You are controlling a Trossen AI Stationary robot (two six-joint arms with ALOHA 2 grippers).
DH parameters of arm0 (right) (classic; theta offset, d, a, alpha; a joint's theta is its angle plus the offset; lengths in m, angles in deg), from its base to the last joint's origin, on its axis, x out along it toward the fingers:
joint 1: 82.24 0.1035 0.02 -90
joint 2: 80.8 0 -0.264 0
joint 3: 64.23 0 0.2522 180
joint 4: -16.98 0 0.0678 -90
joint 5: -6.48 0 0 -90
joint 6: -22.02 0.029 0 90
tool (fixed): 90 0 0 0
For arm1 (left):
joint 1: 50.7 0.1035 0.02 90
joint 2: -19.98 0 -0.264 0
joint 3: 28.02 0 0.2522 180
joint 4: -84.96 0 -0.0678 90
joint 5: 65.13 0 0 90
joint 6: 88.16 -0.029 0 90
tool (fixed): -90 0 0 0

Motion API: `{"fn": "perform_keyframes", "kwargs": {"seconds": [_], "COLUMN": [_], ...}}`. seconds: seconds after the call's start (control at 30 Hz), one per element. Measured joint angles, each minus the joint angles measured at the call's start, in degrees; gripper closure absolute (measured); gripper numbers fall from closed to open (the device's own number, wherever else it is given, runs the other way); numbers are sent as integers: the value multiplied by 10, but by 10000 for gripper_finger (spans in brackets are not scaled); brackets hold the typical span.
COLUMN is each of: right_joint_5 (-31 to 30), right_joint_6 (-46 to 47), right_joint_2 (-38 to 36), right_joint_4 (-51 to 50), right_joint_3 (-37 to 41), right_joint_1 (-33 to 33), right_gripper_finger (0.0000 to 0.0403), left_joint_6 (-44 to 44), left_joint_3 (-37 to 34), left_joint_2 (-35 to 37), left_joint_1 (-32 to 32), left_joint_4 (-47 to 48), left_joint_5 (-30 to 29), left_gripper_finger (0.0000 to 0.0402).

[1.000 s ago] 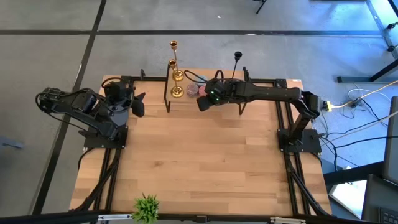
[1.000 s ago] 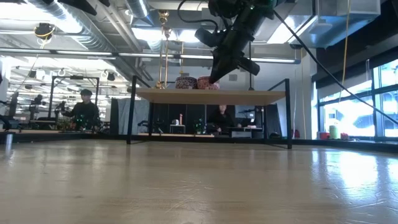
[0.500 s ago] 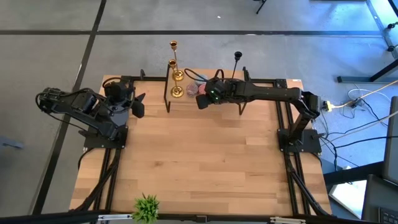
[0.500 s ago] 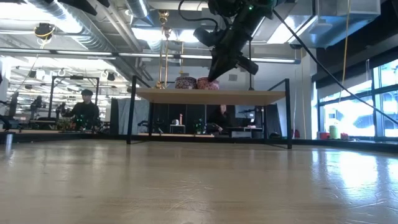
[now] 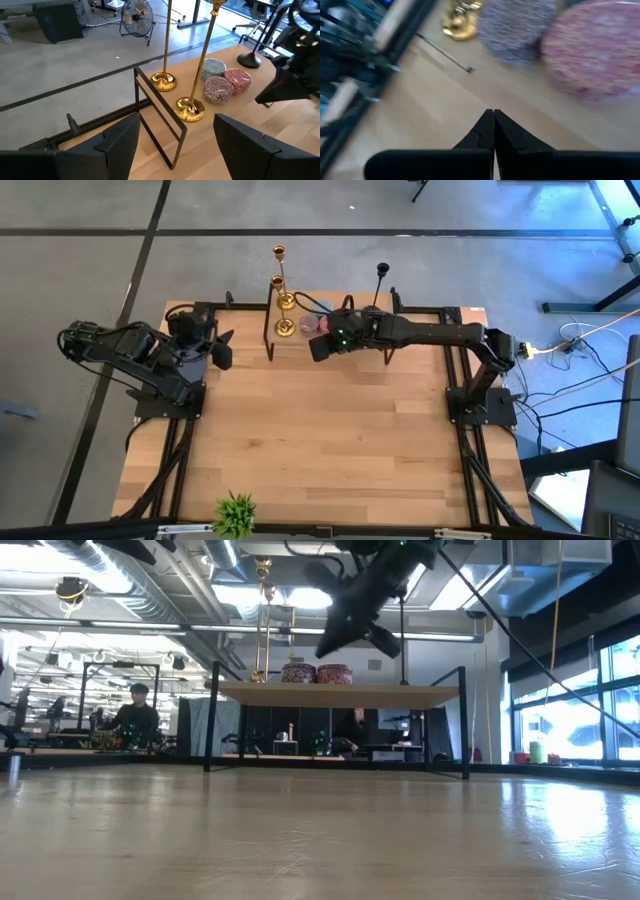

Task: Pick & Place candle stick holders
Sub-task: Adjust the red scented candle on the shelf

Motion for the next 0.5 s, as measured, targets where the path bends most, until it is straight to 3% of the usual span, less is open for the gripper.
{"fn": "perform_keyframes", "kwargs": {"seconds": [0.23, 0.5], "right_joint_5": [-58, -41], "right_joint_6": [10, 10], "right_joint_2": [0, 0], "right_joint_4": [66, 79], "right_joint_3": [0, 0], "right_joint_1": [10, 12], "right_gripper_finger": [403, 403], "left_joint_6": [-7, -7], "left_joint_3": [0, 0], "left_joint_2": [0, 0], "left_joint_1": [0, 0], "left_joint_4": [0, 0], "left_joint_5": [-4, -9], "left_gripper_finger": [151, 151]}}
